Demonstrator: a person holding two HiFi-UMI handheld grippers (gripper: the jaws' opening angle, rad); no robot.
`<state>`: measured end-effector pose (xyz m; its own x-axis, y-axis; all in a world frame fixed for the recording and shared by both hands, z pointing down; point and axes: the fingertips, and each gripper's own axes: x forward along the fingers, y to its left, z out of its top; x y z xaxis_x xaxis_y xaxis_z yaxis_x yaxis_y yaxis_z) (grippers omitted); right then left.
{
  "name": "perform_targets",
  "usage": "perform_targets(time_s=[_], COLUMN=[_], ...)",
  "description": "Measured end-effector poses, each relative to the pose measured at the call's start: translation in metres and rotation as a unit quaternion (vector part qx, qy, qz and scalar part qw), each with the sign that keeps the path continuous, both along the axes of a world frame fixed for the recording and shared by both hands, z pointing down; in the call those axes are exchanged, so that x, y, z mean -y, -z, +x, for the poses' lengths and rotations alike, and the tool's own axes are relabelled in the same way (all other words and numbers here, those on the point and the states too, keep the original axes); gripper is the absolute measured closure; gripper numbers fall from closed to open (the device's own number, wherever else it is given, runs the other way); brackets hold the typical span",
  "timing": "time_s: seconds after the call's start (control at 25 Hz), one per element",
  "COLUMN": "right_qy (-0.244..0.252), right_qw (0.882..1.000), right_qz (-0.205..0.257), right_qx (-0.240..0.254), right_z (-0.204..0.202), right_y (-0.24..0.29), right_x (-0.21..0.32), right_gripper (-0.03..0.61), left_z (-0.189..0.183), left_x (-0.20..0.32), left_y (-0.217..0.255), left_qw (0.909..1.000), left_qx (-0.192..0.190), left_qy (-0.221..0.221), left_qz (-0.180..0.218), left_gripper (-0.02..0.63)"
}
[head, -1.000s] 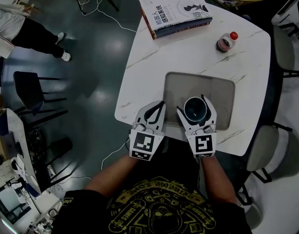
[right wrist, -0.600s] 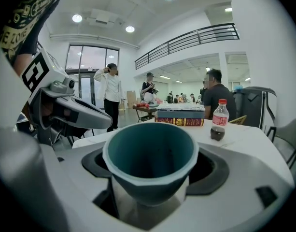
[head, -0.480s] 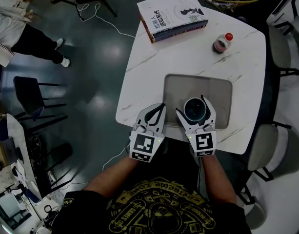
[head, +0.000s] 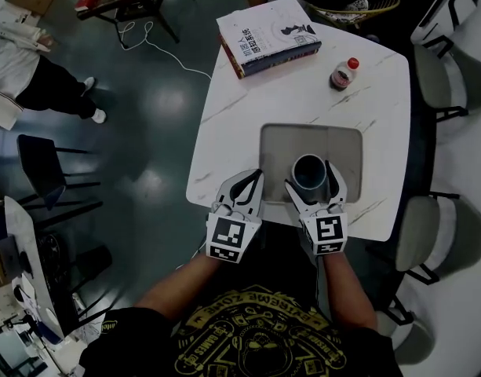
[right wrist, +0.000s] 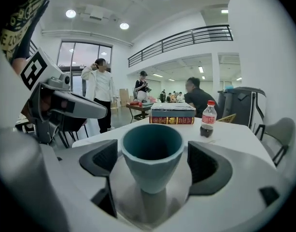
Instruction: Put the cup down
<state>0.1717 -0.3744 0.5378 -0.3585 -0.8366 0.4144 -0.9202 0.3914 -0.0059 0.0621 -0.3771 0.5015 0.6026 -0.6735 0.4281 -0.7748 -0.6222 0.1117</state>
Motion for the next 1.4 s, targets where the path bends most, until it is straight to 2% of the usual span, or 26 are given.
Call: perform_targets(time_s=[0.12, 0.48, 0.52, 0.68, 0.84, 0.92, 1.4], right_qy=[-0.021, -0.061, -0.066, -0.082, -0.095, -0.101, -0.12], right_qw=[1.0, 0.998, 0.997, 0.995, 0.994, 0.994, 0.992], right_qz=[-0.003, 0.029, 0.035, 0.049, 0.047, 0.045, 0.037], right_qx=[0.001, 0.018, 0.018, 0.018, 0.021, 0.021, 0.032], right_z=[0.003, -0.003, -0.005, -0.013, -0.023, -0.026, -0.024], right_y=[0.008, 0.048, 0.054, 0.073, 0.088, 0.096, 0.114], right_x=[-0.012, -0.061, -0.067, -0.093, -0.114, -0.122, -0.145], right_gripper=[0.141, 0.157, 0.209, 0.343, 0.517, 0.571, 0.572], left_z=[-0.002, -0.003, -0.004, -0.005, -0.009, -0.01, 0.003], left_x=[-0.008, -0.047, -0.052, -0.072, -0.085, -0.089, -0.123], left_y=[0.009, 0.037, 0.039, 0.048, 0.057, 0.061, 0.068], left_qw=[0.9999, 0.9972, 0.9967, 0.9942, 0.9921, 0.9913, 0.9848], left_qx=[-0.012, -0.051, -0.054, -0.064, -0.075, -0.082, -0.11], left_qy=[-0.007, -0.048, -0.053, -0.077, -0.092, -0.095, -0.134], left_qz=[0.006, 0.027, 0.029, 0.039, 0.042, 0.04, 0.017], left_gripper=[0.606, 0.606, 0.606, 0.606, 0.606, 0.606, 0.606])
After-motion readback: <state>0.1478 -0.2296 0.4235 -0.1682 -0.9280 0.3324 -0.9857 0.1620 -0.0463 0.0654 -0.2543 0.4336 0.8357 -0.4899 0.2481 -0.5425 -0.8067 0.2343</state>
